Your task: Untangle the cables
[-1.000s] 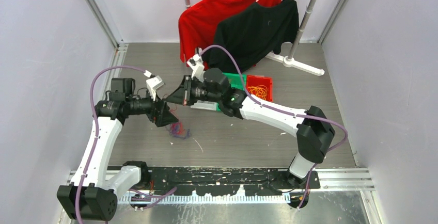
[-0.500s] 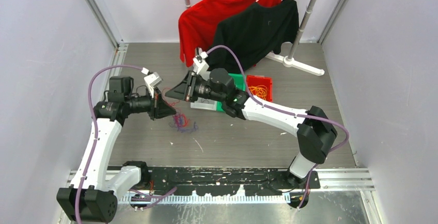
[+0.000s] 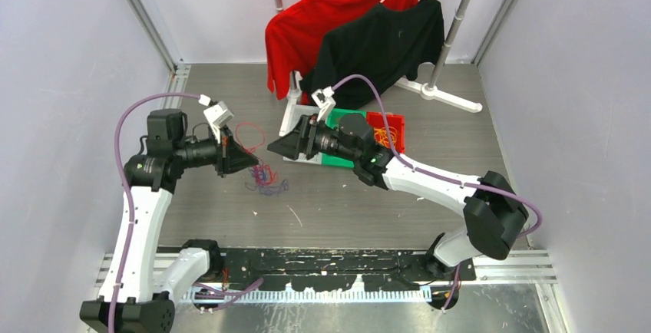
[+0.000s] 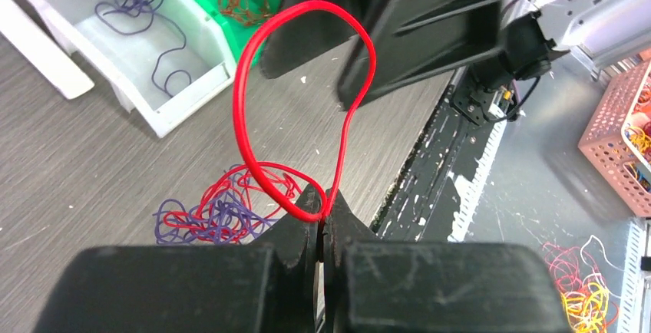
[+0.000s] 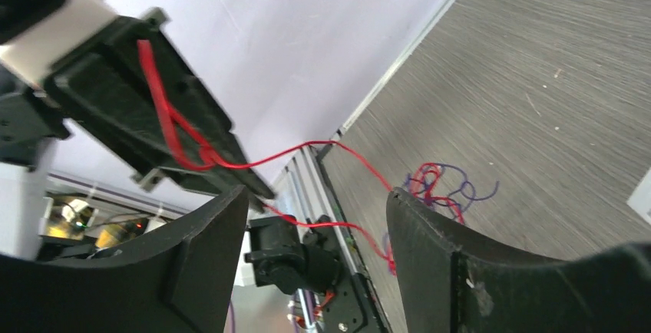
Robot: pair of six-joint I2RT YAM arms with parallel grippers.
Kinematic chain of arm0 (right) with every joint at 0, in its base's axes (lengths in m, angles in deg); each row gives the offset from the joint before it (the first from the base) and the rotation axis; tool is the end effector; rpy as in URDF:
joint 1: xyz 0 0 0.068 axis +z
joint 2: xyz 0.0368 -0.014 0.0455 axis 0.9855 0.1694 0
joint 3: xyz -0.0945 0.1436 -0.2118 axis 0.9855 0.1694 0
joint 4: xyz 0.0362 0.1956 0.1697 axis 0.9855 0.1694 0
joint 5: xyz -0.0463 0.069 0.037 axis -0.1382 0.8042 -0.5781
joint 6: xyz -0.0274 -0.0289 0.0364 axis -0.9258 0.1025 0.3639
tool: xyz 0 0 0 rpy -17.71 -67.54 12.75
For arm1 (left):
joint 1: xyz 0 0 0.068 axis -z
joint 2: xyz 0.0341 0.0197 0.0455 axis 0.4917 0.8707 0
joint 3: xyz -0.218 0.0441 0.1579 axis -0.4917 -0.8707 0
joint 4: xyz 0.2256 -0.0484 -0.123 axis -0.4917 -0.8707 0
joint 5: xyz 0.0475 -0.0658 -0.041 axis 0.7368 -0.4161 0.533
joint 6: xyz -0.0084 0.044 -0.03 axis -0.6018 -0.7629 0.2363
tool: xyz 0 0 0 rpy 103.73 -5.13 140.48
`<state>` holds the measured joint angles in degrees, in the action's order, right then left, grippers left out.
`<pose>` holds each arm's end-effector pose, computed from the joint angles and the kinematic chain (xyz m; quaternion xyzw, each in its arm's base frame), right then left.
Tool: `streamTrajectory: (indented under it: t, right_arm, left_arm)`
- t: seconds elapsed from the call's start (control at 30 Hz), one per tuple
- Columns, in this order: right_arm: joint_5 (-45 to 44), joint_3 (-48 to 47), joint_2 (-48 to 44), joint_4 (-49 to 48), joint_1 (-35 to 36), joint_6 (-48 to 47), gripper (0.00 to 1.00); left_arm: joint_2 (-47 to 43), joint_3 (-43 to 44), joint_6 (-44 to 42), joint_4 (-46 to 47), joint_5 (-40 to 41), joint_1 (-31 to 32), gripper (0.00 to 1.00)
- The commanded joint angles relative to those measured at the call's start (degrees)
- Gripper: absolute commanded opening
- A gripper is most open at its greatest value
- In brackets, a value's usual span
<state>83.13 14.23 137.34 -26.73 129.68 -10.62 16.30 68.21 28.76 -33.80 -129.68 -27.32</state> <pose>0.2152 0.2698 0.3165 -0.1285 0.6925 0.6055 0.3705 0.1651 -0.0357 0.3619 0.2812 0.7745 -0.3983 0.4030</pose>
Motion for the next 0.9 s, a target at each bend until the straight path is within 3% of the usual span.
streamTrajectory:
  t: [0.0,0.2,0.6,0.87]
  right_arm:
    - [-0.9,-2.1,0.1,1.8,0.2,-7.5,0.7]
    - [2.7,-5.5,4.1,1.5,2.1,-7.4,0.72]
    - [1.5,-8.4,8.9,1.0,7.7,-11.0,0.75]
    - [-8.8,-12.6,13.9,8.1,9.9,-15.4,0.75]
  left_arm:
    - [-3.0,4.3,-4.2,-5.9,-5.2,-0.2,0.0]
    - [-3.3,6.8,-4.7,-9.2,-6.8,-0.2,0.0]
    - [-2.0,11.9,-3.6,-9.5,-9.0,-0.2,0.0]
    - [-1.0,15.4,-1.5,-10.3,-11.3,-0.1,0.0]
